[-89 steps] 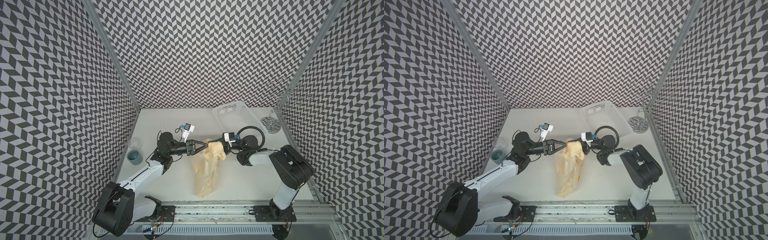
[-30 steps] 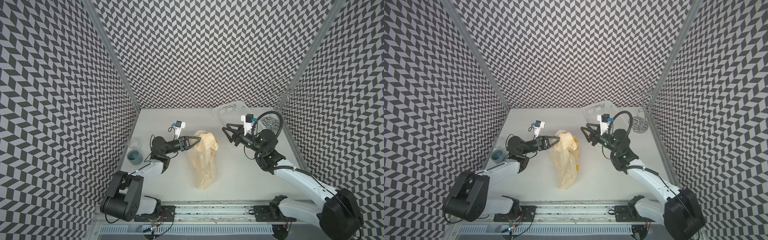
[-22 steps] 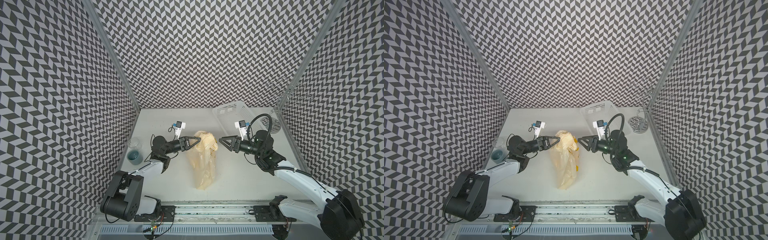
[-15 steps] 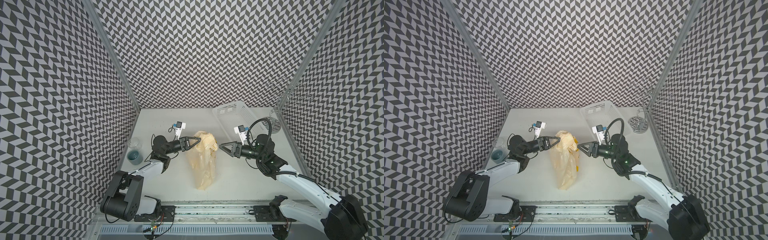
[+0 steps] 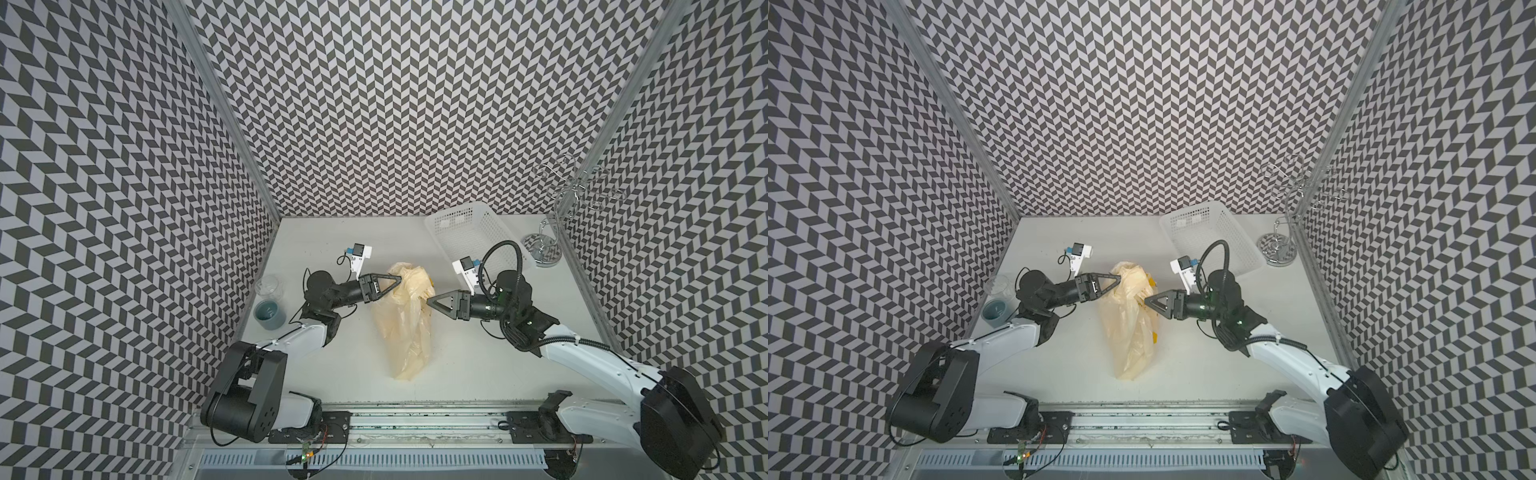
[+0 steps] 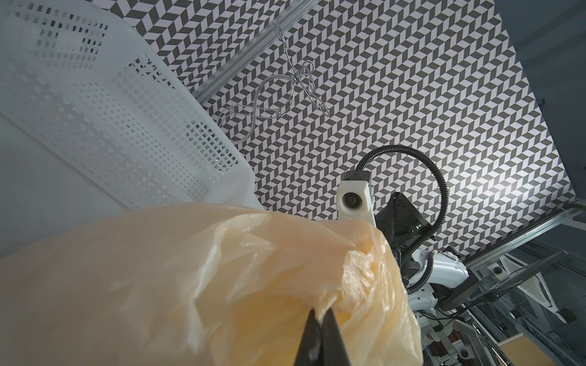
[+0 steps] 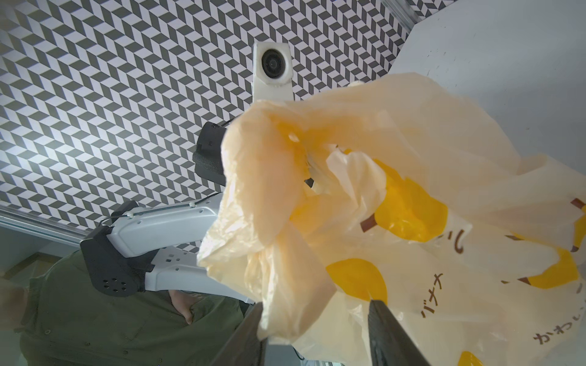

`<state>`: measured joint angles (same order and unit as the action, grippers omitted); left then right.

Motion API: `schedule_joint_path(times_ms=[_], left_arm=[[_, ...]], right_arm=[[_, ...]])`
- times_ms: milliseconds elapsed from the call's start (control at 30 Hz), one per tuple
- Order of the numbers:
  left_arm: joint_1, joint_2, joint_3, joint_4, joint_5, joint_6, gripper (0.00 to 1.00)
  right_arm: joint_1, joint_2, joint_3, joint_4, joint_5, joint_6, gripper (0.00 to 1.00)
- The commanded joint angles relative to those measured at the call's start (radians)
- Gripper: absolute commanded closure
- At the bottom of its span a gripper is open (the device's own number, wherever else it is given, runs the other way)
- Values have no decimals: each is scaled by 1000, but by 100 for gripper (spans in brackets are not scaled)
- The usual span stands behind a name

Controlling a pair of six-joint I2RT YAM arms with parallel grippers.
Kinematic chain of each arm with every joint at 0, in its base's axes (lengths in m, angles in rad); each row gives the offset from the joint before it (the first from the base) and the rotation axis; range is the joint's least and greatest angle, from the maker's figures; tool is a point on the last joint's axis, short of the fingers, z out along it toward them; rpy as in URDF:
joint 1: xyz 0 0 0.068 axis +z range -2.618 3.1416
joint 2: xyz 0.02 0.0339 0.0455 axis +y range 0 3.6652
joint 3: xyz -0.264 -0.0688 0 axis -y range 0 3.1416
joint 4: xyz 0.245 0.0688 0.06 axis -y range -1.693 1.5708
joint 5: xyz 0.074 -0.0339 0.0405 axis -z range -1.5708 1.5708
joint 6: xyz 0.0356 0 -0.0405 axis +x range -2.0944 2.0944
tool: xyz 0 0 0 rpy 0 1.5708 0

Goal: Place the peach into a plastic bag & tie a knot
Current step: Tie the plastic bag at the center of the board.

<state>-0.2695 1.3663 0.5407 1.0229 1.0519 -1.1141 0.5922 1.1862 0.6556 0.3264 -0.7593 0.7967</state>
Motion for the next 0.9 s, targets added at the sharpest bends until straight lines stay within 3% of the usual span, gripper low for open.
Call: schedule_joint_path(times_ms=[0, 333, 433, 600, 767, 867], left_arm=[[0, -9, -7, 3, 3, 23, 100], [0, -26, -19, -6, 1, 23, 100], [-2, -24, -15, -11, 0, 23, 100], [59, -56, 6, -40, 32, 1, 100], [183, -142, 12, -109, 105, 5, 100], [200, -139, 16, -108, 113, 2, 100]], right_arm=[[5, 5, 41, 78, -15, 22, 49], [4, 49, 56, 130, -22, 51, 52], [5, 56, 59, 134, -26, 55, 63], [-46, 17, 34, 54, 30, 44, 100], [-186, -45, -25, -39, 27, -2, 100], [-206, -56, -27, -48, 13, -15, 100]])
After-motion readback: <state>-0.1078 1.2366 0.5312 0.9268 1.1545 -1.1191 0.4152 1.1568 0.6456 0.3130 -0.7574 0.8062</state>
